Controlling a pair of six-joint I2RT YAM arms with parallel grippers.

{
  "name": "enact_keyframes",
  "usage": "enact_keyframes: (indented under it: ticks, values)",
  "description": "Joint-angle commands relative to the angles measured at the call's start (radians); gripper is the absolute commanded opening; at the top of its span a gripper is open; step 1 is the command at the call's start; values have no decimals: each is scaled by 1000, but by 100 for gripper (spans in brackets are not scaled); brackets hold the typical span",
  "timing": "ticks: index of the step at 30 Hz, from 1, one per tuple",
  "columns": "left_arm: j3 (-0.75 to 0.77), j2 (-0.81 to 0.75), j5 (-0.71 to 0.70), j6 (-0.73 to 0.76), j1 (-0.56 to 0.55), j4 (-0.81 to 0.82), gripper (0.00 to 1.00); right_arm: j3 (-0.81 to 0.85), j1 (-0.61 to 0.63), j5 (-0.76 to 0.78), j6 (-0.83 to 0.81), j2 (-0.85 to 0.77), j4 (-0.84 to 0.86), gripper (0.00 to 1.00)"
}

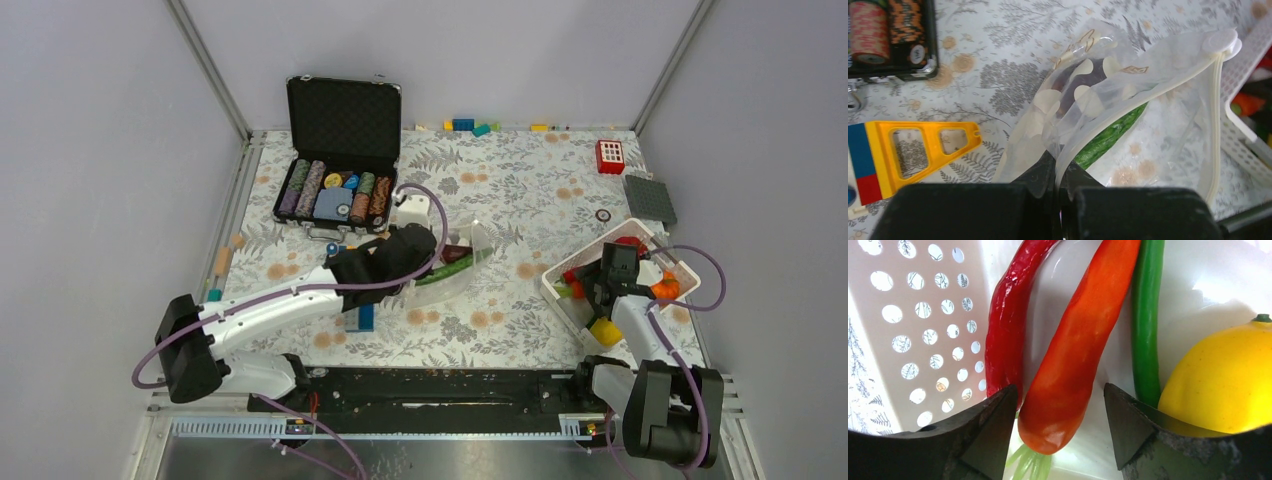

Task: Place the food in the zip-top bag and seal the zipper
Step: Pick up the fake vegetable from the bin.

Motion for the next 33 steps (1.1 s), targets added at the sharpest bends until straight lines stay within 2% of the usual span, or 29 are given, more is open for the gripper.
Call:
enact_keyframes:
  ticks: [1, 4, 7, 10, 14, 19, 22, 25, 28, 30, 33]
  values:
    - [76, -13, -76, -80, 47, 2, 0, -11, -8, 53, 19, 32, -16, 68]
    - [91, -13, -152, -93, 52, -14, 0, -12, -8, 68, 11, 24, -16, 54]
    - [107, 1, -148, -79, 52, 3, 0, -14, -8, 66, -13, -17, -17, 37]
    - [125, 34, -119, -75, 54, 19, 0, -3, -8, 61, -43, -90, -53, 27]
    - [132, 97, -96, -92, 56, 28, 0, 14, -8, 92, -84, -227, -157, 21]
    - [148, 143, -20, -100, 68, 80, 0, 40, -8, 169, -134, -442, -317, 21]
    - [164, 164, 4, -96, 69, 90, 0, 60, -8, 164, -186, -577, -354, 20]
    - [170, 172, 14, -96, 70, 91, 0, 88, -8, 13, -298, -692, -320, 19]
    - [163, 172, 33, -100, 70, 100, 0, 102, -7, -334, -397, -741, -202, 20]
    - [158, 170, 46, -101, 70, 106, 0, 101, -6, -597, -380, -732, -101, 20]
    - [152, 166, 47, -106, 70, 113, 0, 87, -6, -914, -251, -681, 96, 19]
